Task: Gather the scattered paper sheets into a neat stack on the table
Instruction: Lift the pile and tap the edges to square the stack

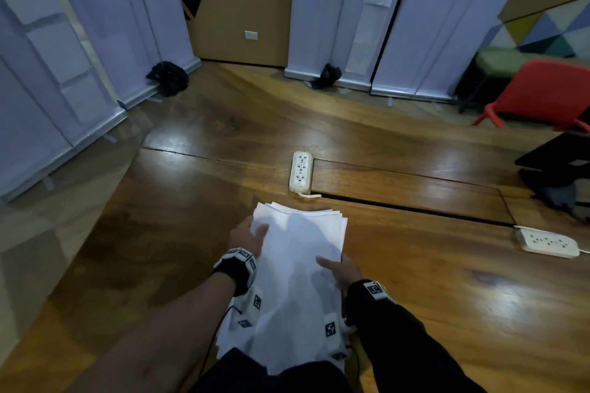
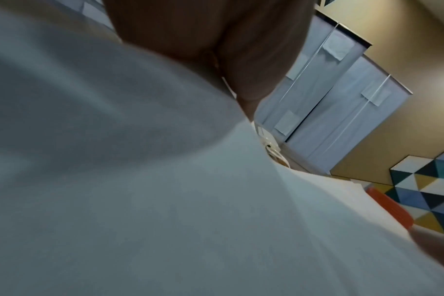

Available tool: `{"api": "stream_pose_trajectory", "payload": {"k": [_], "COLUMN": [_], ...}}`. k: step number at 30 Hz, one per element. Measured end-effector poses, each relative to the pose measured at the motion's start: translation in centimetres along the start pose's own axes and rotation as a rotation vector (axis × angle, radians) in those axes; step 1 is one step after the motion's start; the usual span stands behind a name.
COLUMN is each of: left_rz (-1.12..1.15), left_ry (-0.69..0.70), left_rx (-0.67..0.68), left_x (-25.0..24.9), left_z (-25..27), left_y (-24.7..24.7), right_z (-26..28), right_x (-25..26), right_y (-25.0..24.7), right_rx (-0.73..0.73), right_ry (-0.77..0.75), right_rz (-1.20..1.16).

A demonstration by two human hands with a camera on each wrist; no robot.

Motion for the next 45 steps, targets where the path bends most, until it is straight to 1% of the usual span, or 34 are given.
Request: {"api": "stream_pose_trajectory", "payload": {"k": [2,4,5,7,9,10,12,14,16,17,19,21,23,25,27,29,31,34,37,41,45], "left_rz": [-0.006,-0.151,-0.215,-0.256,-0.199,-0.158,-0.002,0.238,0.532,0.615,0.666,0.701,0.782,0.770,0.709,0.674,0.686,0.673,0.695,0.745,0.756], "left_ry": [-0.013,-0.084,-0.135,-0.189,-0.181,-0.170,-0.177,-0.187,-0.146,-0.106,0.011,0.150,0.283,0.364,0.367,0.306,0.237,0.182,0.235,0.298,0.412], "left_rx": [-0.034,-0.044,-0.022,0.084,0.184,0.195,0.116,0.029,0.038,0.060,0.043,-0.025,-0.087,-0.142,-0.149,-0.138,-0.116,-0.145,-0.169,-0.180,-0.169], "left_x": [0.1,0.8,1.3,2.2,2.3,2.5,2.6,2.4,0.4,-1.3,-5.9,-10.2,-13.0,-14.1,-13.6,-12.7,-12.0,-12.1,-13.8,-14.5,-14.8], "left_z": [0.4,0.8,1.1,1.6,1.9,1.7,1.3,0.7,0.2,0.1,0.2,0.6,1.6,2.7,2.9,3.0,3.1,3.1,3.7,4.0,4.0], "left_y": [0.0,-0.7,-0.9,-0.5,-0.1,-0.2,-1.5,-2.8,-3.5,-3.8,-5.3,-7.2,-8.7,-9.2,-8.7,-8.2,-7.7,-7.2,-7.4,-8.3,-8.8], "right_z": [-0.2,-0.9,-1.2,-3.1,-4.8,-3.9,0.1,2.6,4.6,5.7,8.0,10.2,11.8,12.5,12.8,12.7,12.3,12.3,12.8,13.4,13.0], "right_x": [-0.3,-0.5,-0.5,-0.7,-0.6,0.1,2.6,5.0,7.4,8.4,10.0,10.9,11.3,11.4,11.3,11.1,11.0,11.5,12.0,12.1,12.1], "right_y": [0.1,0.3,0.4,0.2,0.0,0.2,0.6,0.5,0.1,0.0,0.0,-0.2,-0.4,-0.6,-0.6,-0.6,-0.4,-0.1,0.2,-0.5,-1.0], "right_rx": [-0.031,-0.031,-0.034,-0.063,-0.054,-0.046,-0.008,0.014,-0.038,-0.056,-0.076,-0.095,-0.123,-0.143,-0.169,-0.189,-0.215,-0.229,-0.205,-0.192,-0.210], "right_ry": [0.014,0.026,0.027,0.006,-0.066,-0.105,-0.179,-0.255,-0.326,-0.379,-0.472,-0.534,-0.567,-0.583,-0.620,-0.669,-0.687,-0.708,-0.713,-0.778,-0.804], "right_rz": [0.019,0.037,0.054,0.116,0.135,0.130,0.079,-0.001,-0.074,-0.106,-0.185,-0.304,-0.402,-0.433,-0.384,-0.335,-0.312,-0.329,-0.359,-0.368,-0.345]}}
Point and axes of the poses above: each hand's wrist, its own z-axis away from the middle knuckle, its own y-axis out of the palm, x = y × z, the point moved 5 cm from there along -z, towards the middle knuckle, and after that the axes turned 12 degrees about y, right-handed, at the moved point
